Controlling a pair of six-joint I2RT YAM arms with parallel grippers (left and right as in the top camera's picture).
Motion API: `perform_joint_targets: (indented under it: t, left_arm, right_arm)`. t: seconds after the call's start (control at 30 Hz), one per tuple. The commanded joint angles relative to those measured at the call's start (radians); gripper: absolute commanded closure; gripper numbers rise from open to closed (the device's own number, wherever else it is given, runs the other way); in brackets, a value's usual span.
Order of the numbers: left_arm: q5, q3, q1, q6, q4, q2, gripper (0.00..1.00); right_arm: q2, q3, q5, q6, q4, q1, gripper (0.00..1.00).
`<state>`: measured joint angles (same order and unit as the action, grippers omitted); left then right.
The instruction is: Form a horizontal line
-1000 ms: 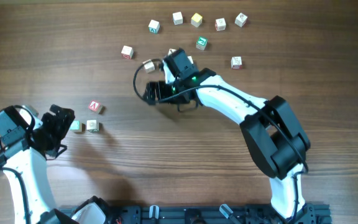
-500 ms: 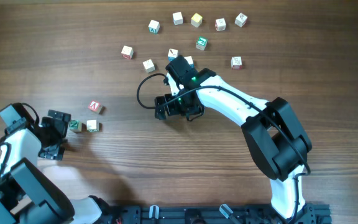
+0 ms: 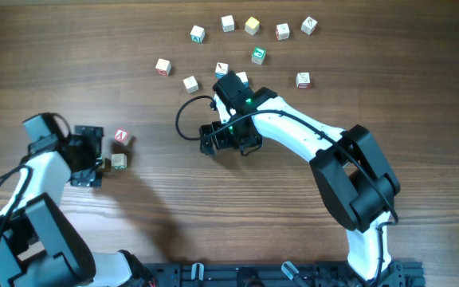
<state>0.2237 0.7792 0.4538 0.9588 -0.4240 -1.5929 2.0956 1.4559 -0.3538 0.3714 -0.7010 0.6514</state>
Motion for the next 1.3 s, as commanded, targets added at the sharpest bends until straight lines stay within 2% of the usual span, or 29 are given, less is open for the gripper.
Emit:
perform_joint_targets:
  t: [0.0,0.07,0.1,0.3,0.57,0.77,0.97,1.17,1.2,1.27]
  left_arm:
    - [-0.061,-0.031,-0.044,0.029,-0.010,-0.049,0.10]
    - [-0.065,-0.031,-0.044,0.030,-0.009,-0.049,0.20]
    - [-0.067,-0.031,-0.044,0.030,-0.008,-0.049,0.20]
    - [-0.088,-0.031,-0.043,0.029,0.048,-0.049,0.13]
    - [-0.088,-0.031,-0.043,0.025,0.130,-0.049,0.20]
    - [-0.082,-0.031,-0.043,0.012,0.155,-0.049,0.18]
    - [-0.056,-0.031,-0.043,-0.120,0.212,-0.049,0.15]
    - [0.138,-0.031,-0.043,-0.149,0.235,-0.049,0.15]
    - [0.190,-0.031,-0.043,-0.156,0.233,-0.049,0.17]
    - [0.246,-0.031,-0.043,-0.170,0.225,-0.049,0.27]
  right_arm:
    - [-0.001,-0.003,0.044,-0.013,-0.023,-0.001,0.00]
    - [-0.001,-0.004,0.044,-0.013,-0.024,-0.001,0.00]
    - [-0.001,-0.005,0.044,-0.013,-0.025,-0.001,0.00]
    - [-0.001,-0.005,0.044,-0.013,-0.026,-0.001,0.00]
    - [-0.001,-0.005,0.045,-0.013,-0.024,-0.001,0.00]
    - [-0.001,-0.005,0.045,-0.013,-0.017,-0.001,0.00]
    - [-0.001,-0.005,0.044,-0.012,-0.017,-0.001,0.00]
    - [-0.001,-0.005,0.044,-0.012,-0.018,-0.001,0.00]
    - [-0.001,-0.005,0.045,-0.012,-0.018,-0.001,0.00]
    - [-0.001,-0.005,0.044,-0.012,-0.019,-0.001,0.00]
